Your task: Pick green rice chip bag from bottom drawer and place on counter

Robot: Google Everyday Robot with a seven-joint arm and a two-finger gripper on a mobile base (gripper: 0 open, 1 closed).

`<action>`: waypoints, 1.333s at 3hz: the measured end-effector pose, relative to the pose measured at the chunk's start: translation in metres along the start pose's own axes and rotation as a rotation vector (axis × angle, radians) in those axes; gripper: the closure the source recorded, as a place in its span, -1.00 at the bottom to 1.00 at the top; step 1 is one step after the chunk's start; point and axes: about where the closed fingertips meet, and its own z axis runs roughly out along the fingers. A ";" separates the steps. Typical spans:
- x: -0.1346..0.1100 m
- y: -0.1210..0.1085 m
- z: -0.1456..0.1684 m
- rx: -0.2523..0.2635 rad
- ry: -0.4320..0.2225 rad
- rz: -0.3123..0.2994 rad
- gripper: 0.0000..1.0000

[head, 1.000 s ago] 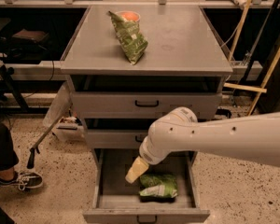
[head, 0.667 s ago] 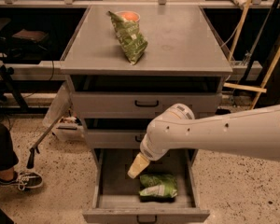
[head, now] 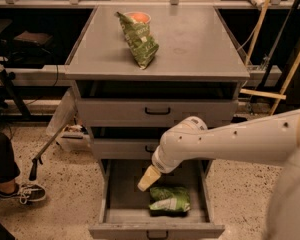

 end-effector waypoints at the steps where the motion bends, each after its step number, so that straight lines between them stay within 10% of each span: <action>1: 0.011 -0.024 0.057 -0.001 -0.007 0.075 -1.00; 4: 0.037 -0.069 0.119 0.074 0.000 0.228 -1.00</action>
Offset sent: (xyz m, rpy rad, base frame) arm 0.0762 -0.0352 -0.1418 0.0176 -0.0295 -0.2797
